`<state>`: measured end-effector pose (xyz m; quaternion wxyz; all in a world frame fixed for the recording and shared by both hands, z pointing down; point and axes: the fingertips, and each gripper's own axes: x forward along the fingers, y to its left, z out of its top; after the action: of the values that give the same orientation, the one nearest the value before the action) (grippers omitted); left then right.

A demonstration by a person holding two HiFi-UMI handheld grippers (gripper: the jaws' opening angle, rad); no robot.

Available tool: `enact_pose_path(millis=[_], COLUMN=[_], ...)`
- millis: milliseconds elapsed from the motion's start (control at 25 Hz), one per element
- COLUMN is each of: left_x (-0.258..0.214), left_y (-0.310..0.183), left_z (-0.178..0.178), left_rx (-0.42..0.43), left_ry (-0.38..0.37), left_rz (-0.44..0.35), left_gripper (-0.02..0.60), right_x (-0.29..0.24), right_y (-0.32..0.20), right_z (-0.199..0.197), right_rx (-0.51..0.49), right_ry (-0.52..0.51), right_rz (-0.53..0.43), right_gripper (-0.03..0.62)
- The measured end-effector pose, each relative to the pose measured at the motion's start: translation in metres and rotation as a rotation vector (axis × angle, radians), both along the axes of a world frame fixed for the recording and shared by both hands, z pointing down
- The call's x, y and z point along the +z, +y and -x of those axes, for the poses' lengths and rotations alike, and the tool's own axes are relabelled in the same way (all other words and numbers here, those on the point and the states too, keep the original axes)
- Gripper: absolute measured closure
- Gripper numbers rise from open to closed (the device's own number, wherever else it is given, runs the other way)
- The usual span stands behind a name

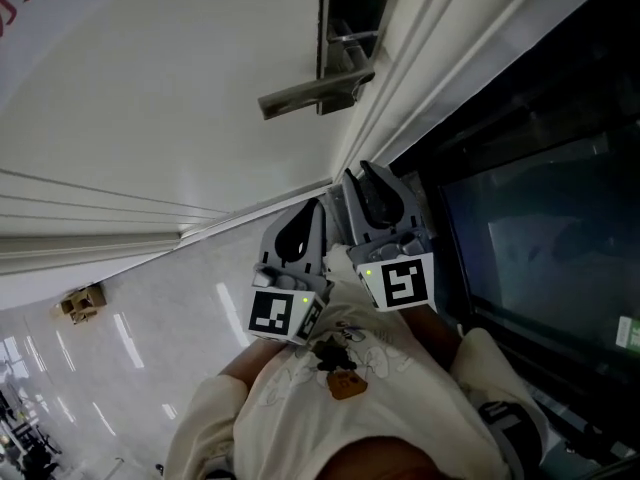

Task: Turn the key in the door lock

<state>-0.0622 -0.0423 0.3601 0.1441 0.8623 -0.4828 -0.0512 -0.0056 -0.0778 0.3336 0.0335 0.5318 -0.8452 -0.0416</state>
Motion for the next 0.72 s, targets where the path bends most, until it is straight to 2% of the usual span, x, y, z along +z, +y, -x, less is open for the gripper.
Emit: enact_pose_path(millis=[360, 720], left_x=[-0.014, -0.015], left_y=[-0.015, -0.025], left_z=[0.006, 0.009], left_rx=[-0.017, -0.022], left_ry=[0.013, 0.005], left_rz=[-0.017, -0.023], left_gripper=[0.578, 0.578], right_x=[-0.02, -0.029], right_y=[-0.055, -0.088], right_z=[-0.008, -0.002], right_rx=[0.089, 0.086], right_ry=[0.204, 0.231], right_rz=[-0.049, -0.097], right_gripper=[0.503, 0.499])
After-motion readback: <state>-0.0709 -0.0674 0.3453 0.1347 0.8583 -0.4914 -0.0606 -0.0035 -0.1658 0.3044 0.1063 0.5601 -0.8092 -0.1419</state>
